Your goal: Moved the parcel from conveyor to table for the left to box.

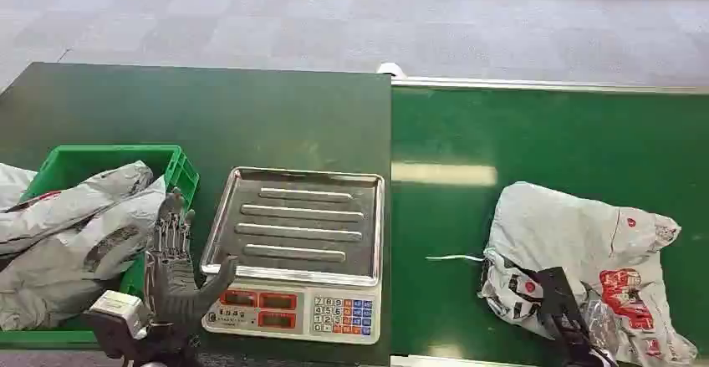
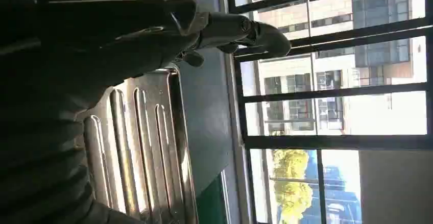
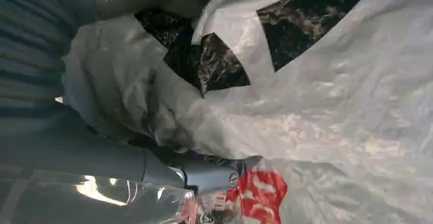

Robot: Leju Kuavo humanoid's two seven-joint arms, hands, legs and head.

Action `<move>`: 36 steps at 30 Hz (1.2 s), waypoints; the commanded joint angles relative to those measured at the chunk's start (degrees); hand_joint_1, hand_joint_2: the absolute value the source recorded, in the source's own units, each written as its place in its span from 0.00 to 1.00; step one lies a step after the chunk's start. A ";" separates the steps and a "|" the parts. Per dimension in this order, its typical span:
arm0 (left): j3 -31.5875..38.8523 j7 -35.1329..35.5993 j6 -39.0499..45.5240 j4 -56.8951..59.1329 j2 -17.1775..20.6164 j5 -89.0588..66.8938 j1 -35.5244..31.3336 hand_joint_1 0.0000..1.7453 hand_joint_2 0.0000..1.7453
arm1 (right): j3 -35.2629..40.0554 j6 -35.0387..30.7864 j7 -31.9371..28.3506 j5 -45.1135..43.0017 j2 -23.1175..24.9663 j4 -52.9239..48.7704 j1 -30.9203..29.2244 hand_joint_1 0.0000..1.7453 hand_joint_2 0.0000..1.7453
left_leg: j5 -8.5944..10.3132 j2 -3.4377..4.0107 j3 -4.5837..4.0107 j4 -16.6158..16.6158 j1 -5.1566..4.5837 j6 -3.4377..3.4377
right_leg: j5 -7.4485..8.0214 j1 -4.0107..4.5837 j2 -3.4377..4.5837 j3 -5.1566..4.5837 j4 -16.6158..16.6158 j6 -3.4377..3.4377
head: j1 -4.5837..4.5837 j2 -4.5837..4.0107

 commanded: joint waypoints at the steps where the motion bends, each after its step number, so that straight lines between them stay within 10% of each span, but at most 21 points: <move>1: 1.65 0.30 0.09 0.36 -0.38 -0.20 0.91 0.00 1.00 | 0.50 0.58 0.53 -0.23 0.30 7.05 -0.83 1.00 1.00 | 0.06 -0.04 0.02 -0.03 0.04 0.07 | 0.07 0.07 -0.07 0.03 -0.08 -0.10 | 0.00 0.00; 24: 2.70 -2.02 0.71 -1.26 -0.93 -0.79 2.70 0.00 1.00 | 6.48 -12.08 -13.63 -7.84 3.29 -21.73 5.75 1.00 1.00 | 0.02 -0.10 -0.12 0.02 -0.03 0.09 | 0.02 0.00 -0.06 -0.10 0.06 -0.13 | -0.04 0.00; 36: -0.13 -3.57 0.52 4.23 -0.82 -0.64 -2.10 0.00 1.00 | 25.20 -13.27 -15.05 -3.63 3.09 -41.23 2.82 1.00 1.00 | 0.10 0.04 -0.31 -0.03 -0.05 0.09 | 0.11 -0.02 0.04 -0.34 0.06 -0.16 | -0.04 0.00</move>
